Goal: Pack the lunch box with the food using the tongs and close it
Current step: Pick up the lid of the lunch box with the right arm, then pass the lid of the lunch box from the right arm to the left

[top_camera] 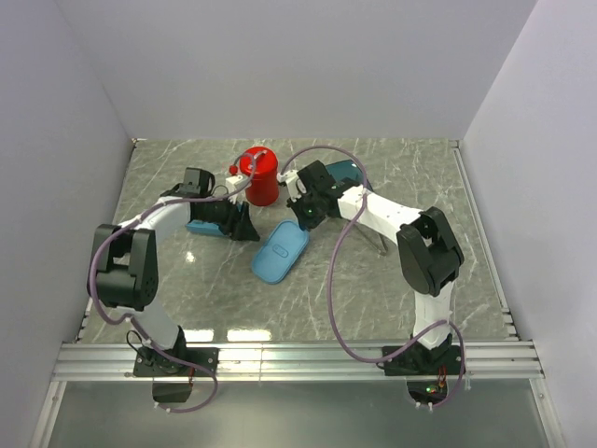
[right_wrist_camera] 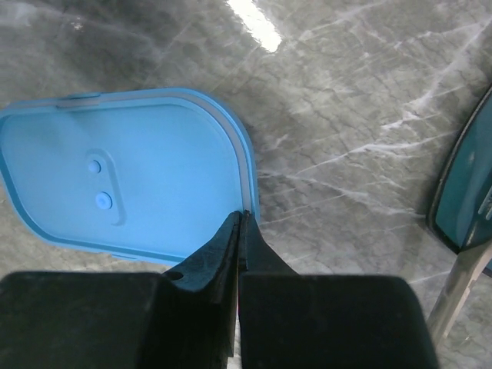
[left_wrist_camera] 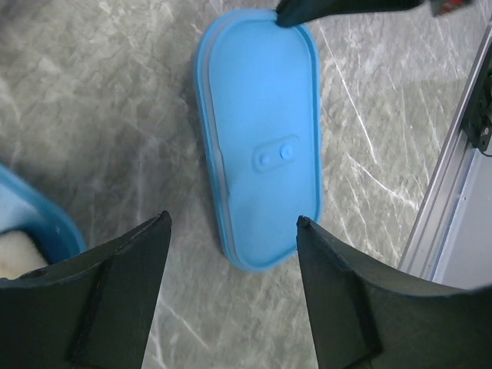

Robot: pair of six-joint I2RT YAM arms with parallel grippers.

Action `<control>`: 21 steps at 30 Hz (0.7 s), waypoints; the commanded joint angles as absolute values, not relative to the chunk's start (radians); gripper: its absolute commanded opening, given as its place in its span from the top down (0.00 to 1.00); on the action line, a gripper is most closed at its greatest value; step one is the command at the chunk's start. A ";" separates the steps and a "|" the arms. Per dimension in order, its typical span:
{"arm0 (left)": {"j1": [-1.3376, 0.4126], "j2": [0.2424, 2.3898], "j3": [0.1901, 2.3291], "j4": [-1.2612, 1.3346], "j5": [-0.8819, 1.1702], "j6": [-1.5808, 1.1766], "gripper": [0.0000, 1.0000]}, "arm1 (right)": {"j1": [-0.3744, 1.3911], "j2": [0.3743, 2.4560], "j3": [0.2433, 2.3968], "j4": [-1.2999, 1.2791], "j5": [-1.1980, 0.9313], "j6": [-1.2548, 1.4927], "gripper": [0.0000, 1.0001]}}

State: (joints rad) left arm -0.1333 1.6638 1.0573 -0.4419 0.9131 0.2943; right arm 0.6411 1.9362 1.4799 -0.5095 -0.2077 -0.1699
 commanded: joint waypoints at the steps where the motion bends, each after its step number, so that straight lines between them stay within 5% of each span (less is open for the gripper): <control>1: -0.166 1.707 1.120 -0.414 0.907 0.321 0.28 | 0.660 1.855 1.470 -0.462 -0.206 -0.187 1.00; 21: -0.256 1.904 1.244 -0.433 0.956 0.328 0.28 | 0.678 1.807 1.463 -0.469 -0.202 -0.184 1.00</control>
